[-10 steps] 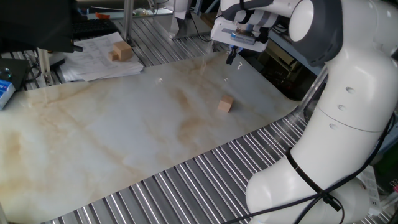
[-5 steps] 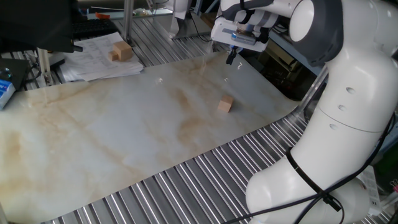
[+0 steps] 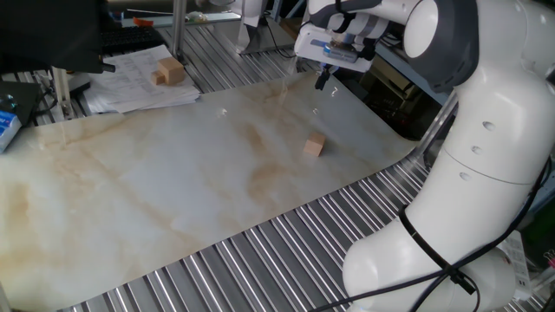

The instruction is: Pick up the small block on the left and move it to the right

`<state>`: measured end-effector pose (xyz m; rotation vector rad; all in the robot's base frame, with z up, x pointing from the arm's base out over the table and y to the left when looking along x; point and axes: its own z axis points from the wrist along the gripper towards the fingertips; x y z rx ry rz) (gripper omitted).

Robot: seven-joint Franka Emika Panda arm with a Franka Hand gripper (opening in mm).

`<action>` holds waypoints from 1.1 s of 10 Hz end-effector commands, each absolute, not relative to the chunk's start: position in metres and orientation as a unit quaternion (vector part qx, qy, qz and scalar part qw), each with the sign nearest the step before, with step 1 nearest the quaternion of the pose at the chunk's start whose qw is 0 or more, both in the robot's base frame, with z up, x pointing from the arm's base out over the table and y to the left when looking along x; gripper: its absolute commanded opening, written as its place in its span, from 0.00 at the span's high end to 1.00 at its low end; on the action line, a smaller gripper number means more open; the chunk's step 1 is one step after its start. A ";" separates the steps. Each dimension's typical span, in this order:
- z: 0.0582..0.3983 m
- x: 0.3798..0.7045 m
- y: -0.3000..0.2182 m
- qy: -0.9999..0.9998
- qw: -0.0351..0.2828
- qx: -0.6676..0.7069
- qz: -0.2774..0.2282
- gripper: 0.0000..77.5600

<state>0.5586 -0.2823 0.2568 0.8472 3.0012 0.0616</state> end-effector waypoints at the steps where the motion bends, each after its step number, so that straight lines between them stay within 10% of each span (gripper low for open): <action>1: 0.259 0.559 -0.283 0.969 0.012 0.246 0.030 1.00; 11: 0.253 0.529 -0.298 0.965 0.020 0.262 0.010 1.00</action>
